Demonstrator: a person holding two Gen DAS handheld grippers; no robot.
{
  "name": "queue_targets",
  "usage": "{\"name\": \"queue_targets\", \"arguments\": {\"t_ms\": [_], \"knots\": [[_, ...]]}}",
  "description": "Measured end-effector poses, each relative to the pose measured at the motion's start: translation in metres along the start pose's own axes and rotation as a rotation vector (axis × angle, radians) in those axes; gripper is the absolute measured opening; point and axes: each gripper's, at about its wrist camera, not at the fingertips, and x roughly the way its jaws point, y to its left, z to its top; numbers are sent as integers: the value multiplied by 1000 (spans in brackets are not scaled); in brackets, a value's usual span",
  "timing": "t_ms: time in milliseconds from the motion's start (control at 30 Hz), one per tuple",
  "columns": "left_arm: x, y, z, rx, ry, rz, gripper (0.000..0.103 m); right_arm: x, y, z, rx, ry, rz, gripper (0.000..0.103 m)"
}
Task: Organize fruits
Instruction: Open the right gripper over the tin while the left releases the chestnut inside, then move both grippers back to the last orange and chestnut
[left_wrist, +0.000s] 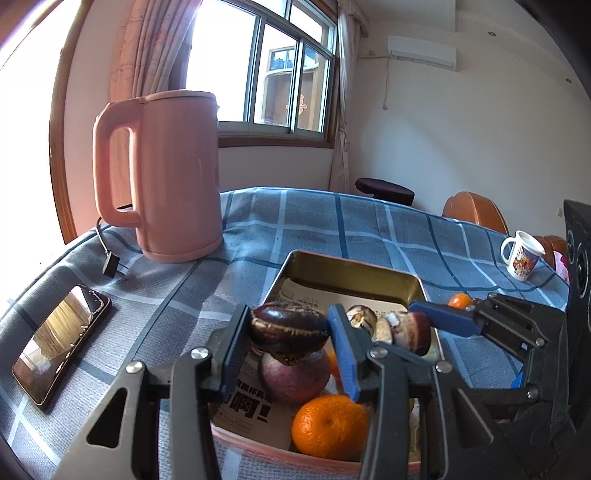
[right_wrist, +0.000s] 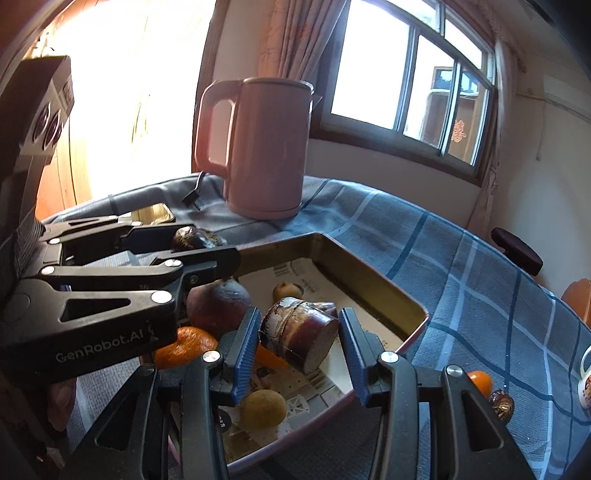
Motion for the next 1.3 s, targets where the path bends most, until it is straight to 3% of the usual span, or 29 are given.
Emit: {"name": "queue_targets", "arguments": {"t_ms": [200, 233, 300, 367, 467, 600, 700, 767, 933, 1233, 1267, 1300], "knots": [[1, 0, 0, 3, 8, -3, 48, 5, 7, -1, -33, 34, 24, 47], [1, 0, 0, 6, 6, 2, 52, 5, 9, -1, -41, 36, 23, 48], [-2, 0, -1, 3, -12, 20, 67, 4, 10, -1, -41, 31, 2, 65], [-9, 1, -1, -18, -53, 27, 79, -5, 7, -2, -29, -4, -2, 66], [-16, -1, 2, -31, -79, 25, 82, -19, -3, -6, -33, -29, -44, 66], [-27, -20, 8, -7, -114, -12, 82, -47, -40, -13, 5, -54, -125, 66], [-30, -50, 11, 46, -143, -42, 94, -61, -79, -20, 59, -44, -213, 68], [-27, -67, 13, 70, -140, -69, 96, -65, -117, -30, 142, -16, -290, 68], [-10, -112, 15, 157, -118, -118, 96, -48, -172, -51, 280, 107, -335, 68], [22, -133, 18, 177, -38, -123, 96, -11, -187, -62, 331, 232, -221, 68], [23, -134, 19, 179, -32, -123, 96, -5, -187, -62, 330, 249, -212, 66], [25, -136, 19, 183, -26, -122, 96, -2, -187, -63, 333, 266, -206, 57]]}}
